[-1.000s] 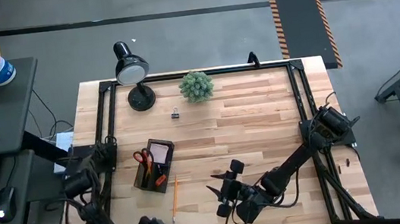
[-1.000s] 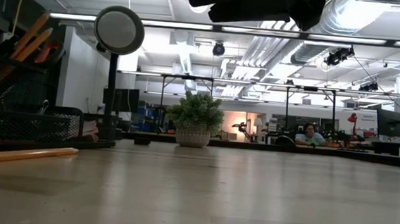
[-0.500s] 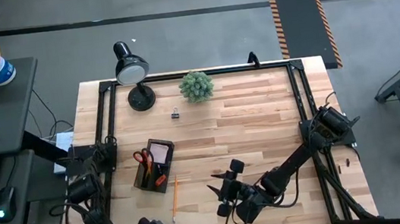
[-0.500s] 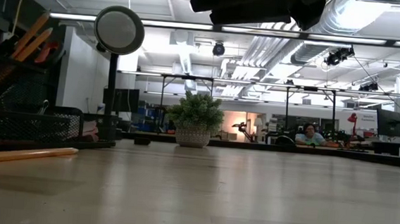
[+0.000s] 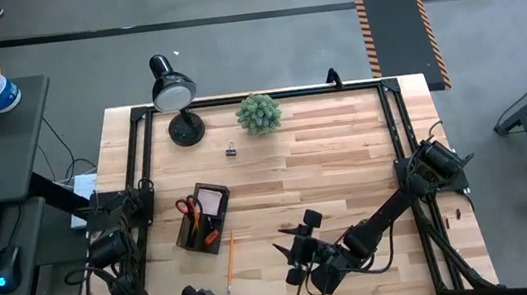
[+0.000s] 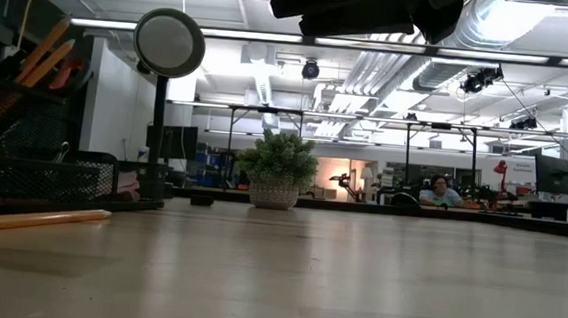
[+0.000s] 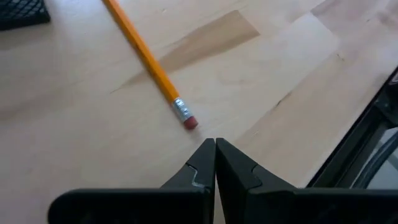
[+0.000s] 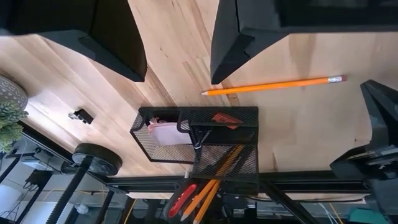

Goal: Pick and place office supplies into organizer
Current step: Put the orange pencil into the desk organizer

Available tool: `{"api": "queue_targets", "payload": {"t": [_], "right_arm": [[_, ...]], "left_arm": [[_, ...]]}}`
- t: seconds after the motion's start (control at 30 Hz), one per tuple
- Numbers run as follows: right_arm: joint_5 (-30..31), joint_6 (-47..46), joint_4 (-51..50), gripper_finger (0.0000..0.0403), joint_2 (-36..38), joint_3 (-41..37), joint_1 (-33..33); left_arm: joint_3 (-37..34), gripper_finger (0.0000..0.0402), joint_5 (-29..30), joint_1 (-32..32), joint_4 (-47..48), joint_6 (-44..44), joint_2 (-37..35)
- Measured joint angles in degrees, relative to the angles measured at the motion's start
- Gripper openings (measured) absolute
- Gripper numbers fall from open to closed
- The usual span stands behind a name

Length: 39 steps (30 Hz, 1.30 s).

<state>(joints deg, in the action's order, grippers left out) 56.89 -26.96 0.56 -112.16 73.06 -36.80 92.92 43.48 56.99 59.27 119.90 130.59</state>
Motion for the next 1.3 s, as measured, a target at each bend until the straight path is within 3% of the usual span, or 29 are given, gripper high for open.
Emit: {"api": "queue_targets", "payload": {"t": [0.63, 1.03, 1.3], "right_arm": [[-0.1, 0.0, 0.0, 0.0169, 0.0, 0.0, 0.0], [-0.1, 0.0, 0.0, 0.0156, 0.0, 0.0, 0.0], [-0.1, 0.0, 0.1, 0.0161, 0.0, 0.0, 0.0]], "left_arm": [[0.0, 0.0036, -7.9, -2.6, -1.7, -4.8, -0.4], [0.1, 0.0115, -6.1, -3.5, -2.5, -2.8, -0.3], [0.0, 0.0112, -5.7, -6.0, -2.3, -5.8, -0.2]]}}
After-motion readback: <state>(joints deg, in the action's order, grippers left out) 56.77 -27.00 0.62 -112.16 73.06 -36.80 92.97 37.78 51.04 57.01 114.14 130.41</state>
